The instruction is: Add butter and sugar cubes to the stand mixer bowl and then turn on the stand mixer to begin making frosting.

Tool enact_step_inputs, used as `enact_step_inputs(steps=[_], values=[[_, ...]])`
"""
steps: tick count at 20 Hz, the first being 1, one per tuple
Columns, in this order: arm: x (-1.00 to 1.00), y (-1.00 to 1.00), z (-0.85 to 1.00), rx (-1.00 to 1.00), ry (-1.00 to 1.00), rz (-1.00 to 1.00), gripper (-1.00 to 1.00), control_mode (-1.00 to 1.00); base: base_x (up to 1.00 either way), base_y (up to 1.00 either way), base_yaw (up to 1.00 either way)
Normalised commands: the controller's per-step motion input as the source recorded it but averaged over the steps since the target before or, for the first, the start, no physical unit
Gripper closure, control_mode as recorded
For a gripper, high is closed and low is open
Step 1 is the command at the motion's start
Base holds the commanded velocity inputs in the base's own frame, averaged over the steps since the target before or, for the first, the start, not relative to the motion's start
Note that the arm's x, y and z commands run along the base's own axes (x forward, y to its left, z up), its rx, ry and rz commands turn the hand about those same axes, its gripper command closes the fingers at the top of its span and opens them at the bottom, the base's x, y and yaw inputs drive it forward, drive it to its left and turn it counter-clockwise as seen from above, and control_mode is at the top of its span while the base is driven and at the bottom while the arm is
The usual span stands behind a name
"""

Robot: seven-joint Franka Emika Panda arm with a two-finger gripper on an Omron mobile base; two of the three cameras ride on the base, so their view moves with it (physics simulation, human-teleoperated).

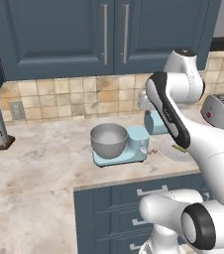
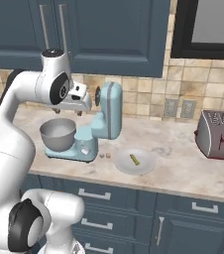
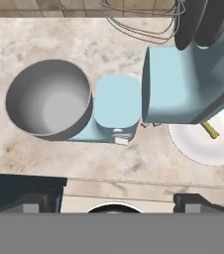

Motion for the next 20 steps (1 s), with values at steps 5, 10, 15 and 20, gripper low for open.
enact_step_inputs(steps=[5, 10, 15, 20], values=[[0.00, 0.00, 0.00, 0.00, 0.00, 0.00, -1.00, 1.00, -0.31, -0.10, 0.00], [0.00, 0.00, 0.00, 0.00, 0.00, 0.00, -1.00, 1.00, -0.19, -0.32, 0.00], [0.00, 0.00, 0.00, 0.00, 0.00, 0.00, -1.00, 1.00, -0.04, -0.42, 0.00], [0.00, 0.00, 0.00, 0.00, 0.00, 0.00, -1.00, 1.00, 0.00, -0.51, 0.00]])
